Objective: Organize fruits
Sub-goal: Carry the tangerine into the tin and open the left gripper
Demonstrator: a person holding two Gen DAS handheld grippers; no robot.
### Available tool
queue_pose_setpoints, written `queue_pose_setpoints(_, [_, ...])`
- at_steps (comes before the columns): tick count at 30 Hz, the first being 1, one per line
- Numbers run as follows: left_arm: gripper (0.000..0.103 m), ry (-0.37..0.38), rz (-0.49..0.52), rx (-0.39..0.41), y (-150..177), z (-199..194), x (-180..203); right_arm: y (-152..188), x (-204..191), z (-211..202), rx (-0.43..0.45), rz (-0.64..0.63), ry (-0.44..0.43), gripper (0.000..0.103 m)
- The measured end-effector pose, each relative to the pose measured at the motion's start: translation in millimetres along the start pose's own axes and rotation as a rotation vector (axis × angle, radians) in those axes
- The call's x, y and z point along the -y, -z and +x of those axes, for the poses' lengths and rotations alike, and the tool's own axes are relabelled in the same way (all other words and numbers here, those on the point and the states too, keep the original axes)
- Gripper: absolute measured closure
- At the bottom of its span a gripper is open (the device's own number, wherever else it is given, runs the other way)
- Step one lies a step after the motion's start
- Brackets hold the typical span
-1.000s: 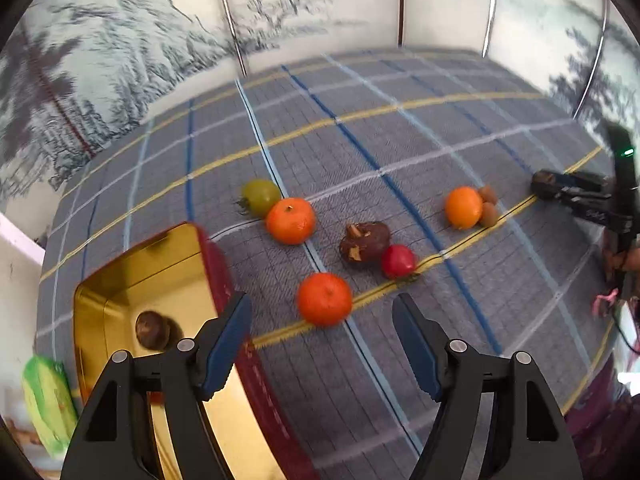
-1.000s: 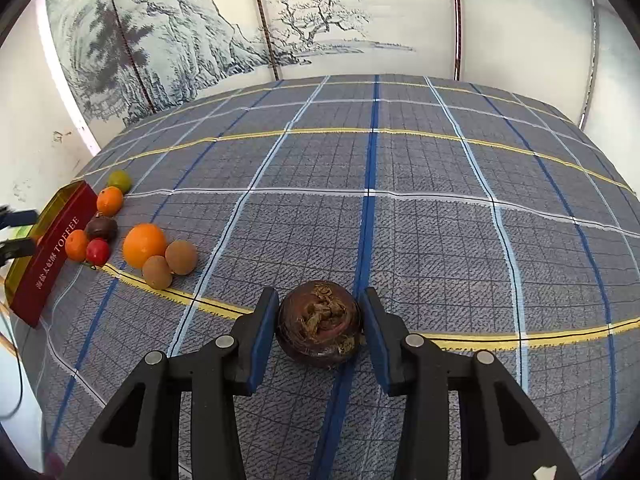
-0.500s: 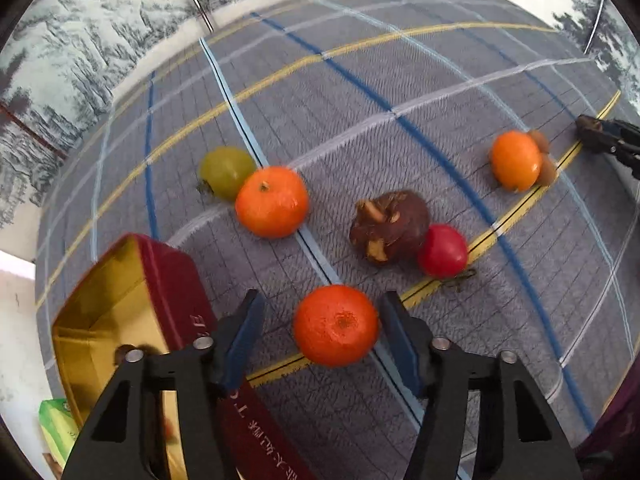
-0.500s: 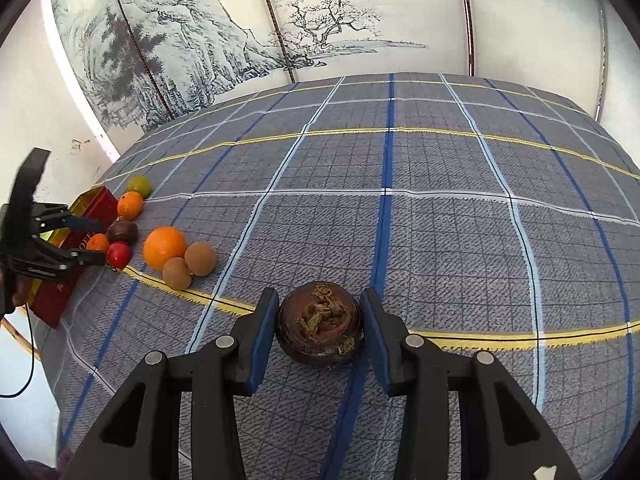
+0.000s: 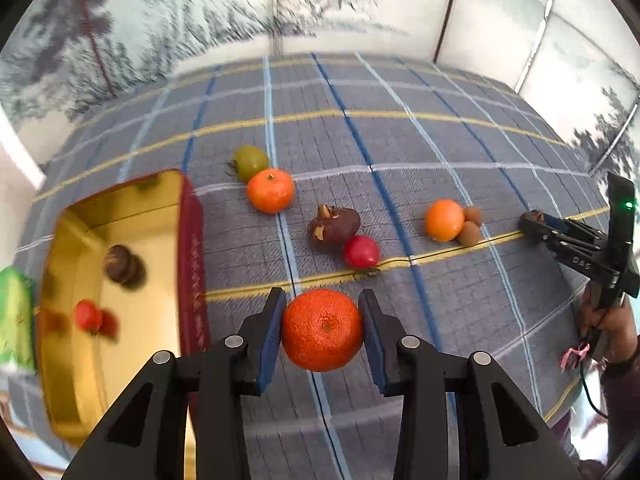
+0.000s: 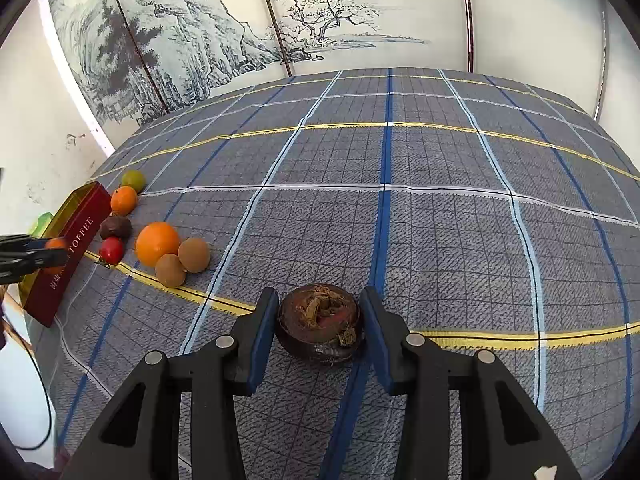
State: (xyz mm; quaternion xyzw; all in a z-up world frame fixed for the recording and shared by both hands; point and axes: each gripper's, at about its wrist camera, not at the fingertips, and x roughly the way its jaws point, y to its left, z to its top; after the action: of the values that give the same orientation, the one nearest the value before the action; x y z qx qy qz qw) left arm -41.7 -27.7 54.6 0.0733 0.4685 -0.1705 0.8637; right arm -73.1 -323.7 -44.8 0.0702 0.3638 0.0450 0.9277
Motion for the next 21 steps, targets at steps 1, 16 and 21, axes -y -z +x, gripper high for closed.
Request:
queue_pose_setpoints(1, [0.065, -0.012, -0.002, 0.017, 4, -7, 3, 0, 0, 0, 0.000, -0.002, 0.002, 0.063])
queue_pose_setpoints(16, [0.064, -0.088, -0.101, 0.104, 37, -53, -2, 0, -3, 1, -0.005, -0.017, 0.022, 0.063])
queue_pose_setpoints(21, [0.064, -0.123, -0.121, 0.126, 45, -60, -13, -1, -2, 2, -0.006, -0.018, 0.023, 0.063])
